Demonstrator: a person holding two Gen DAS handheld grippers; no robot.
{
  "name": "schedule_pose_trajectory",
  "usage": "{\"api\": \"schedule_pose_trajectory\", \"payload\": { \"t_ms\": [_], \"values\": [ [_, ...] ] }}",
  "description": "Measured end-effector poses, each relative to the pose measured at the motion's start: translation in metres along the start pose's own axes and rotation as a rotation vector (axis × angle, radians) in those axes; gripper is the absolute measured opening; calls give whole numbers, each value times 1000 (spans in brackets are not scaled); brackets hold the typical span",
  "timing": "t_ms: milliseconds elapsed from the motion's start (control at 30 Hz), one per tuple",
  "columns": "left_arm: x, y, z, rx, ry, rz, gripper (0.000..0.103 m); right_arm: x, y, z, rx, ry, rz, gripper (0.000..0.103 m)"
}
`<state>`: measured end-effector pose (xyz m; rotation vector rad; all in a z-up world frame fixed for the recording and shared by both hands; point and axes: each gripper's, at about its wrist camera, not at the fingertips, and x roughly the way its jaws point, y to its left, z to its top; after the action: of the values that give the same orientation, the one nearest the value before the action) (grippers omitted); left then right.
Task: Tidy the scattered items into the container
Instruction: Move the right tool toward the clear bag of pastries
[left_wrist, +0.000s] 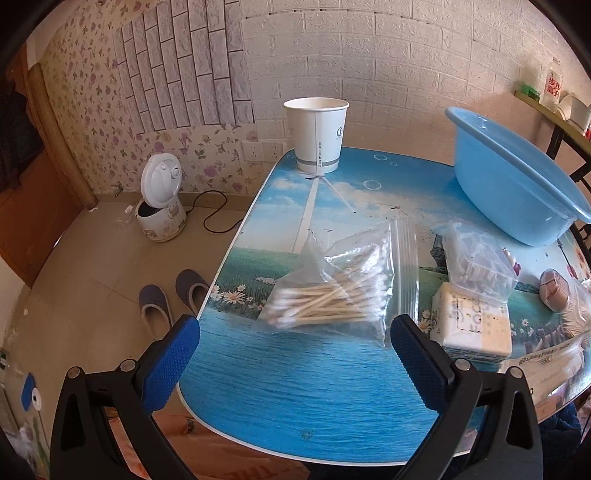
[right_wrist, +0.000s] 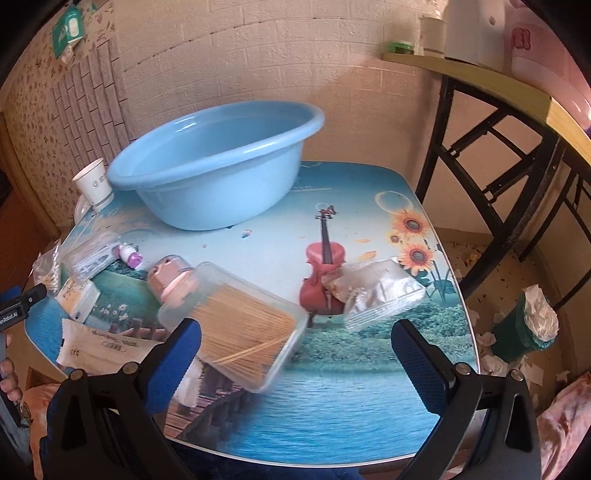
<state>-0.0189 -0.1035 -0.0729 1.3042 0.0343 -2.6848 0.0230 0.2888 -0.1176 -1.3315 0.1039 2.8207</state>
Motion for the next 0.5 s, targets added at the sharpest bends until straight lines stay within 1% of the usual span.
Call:
{"api": "schedule_pose_trajectory", "payload": {
  "t_ms": [167, 267, 500],
  "values": [
    [11, -5, 4, 7, 9, -5, 103, 6, -26, 1, 98, 13, -28, 103],
    [17, -8, 6, 15, 13, 2, 103, 7, -29, 2, 108, 12, -48, 103],
    [27, -10, 11, 14, 19, -2, 103, 14, -32, 7, 109, 7, -57, 103]
  ]
}}
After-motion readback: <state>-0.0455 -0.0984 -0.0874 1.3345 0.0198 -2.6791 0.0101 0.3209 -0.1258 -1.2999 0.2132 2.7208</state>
